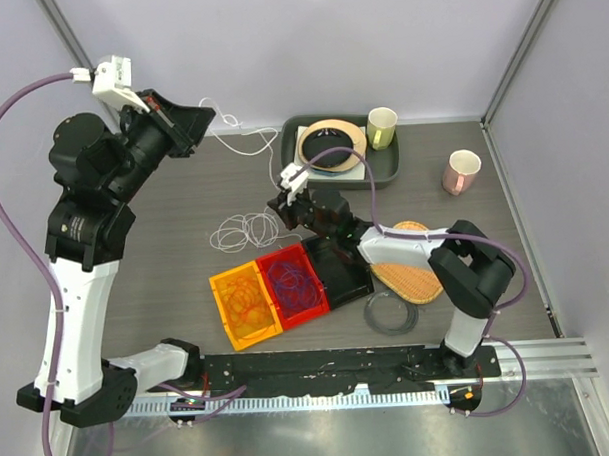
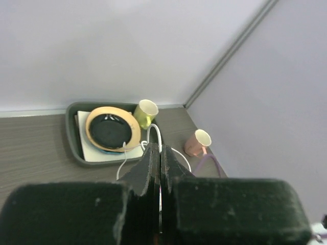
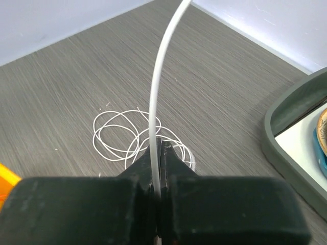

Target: Untangle the cables

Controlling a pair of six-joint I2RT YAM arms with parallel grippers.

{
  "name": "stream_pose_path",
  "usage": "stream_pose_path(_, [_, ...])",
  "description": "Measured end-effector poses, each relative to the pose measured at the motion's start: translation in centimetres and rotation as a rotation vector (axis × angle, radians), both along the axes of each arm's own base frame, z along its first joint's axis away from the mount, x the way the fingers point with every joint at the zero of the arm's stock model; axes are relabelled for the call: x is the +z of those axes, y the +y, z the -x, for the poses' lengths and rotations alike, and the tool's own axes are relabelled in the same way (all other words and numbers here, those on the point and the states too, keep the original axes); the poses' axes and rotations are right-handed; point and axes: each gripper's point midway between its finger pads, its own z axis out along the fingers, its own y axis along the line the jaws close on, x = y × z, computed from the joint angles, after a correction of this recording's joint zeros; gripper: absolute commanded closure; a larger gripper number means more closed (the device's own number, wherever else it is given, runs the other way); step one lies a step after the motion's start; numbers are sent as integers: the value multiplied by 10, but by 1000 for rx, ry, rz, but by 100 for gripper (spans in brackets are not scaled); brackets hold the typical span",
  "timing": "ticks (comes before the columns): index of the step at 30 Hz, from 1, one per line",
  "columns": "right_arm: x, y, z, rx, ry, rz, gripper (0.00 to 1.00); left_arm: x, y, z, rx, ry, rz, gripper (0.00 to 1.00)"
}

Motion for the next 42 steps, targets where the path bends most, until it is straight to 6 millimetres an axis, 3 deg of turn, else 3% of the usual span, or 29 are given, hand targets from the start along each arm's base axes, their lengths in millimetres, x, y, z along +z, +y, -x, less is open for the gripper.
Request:
stream_pose_path(3, [15,-9,4,-25,4,-27,99,-5,10,-7,70,16,-2,100])
stream_pose_path(5, [39,-20,7,-58,4,-57,99,-12,14,-13,101,36,-3,100])
stream_pose_path(10, [127,-54,24,-135,-30,-202,99,-54,10,-37,127,136,-31,100])
stream_pose_path(14, [183,-83,42,-172,-34,-316,99,-106,-10,-51,91,247,-63,100])
stream_pose_path(18, [201,-101,57,-192,21,-370,99,-150,-46,-45,-1,324,-99,100])
stream_pose_path(21, [185,-110,65,-214,87,-370,99,-173,-78,-29,-83,357,-131,100])
stream_pose_path(25, [133,-123,72,-268,187,-301,99,-196,-114,-6,-155,381,-160,100])
stream_pose_path(28, [91,-133,77,-313,258,-234,99,-228,-136,11,-185,427,-190,100])
stream_pose_path(35, [8,-149,95,-378,404,-110,99,-318,-167,25,-195,588,-267,100])
stream_pose_path(37, [-4,-150,97,-389,426,-92,99,-344,-173,25,-187,645,-290,100])
stream_pose_path(42, [-27,-144,99,-395,472,-58,99,-382,-183,24,-167,726,-327,100])
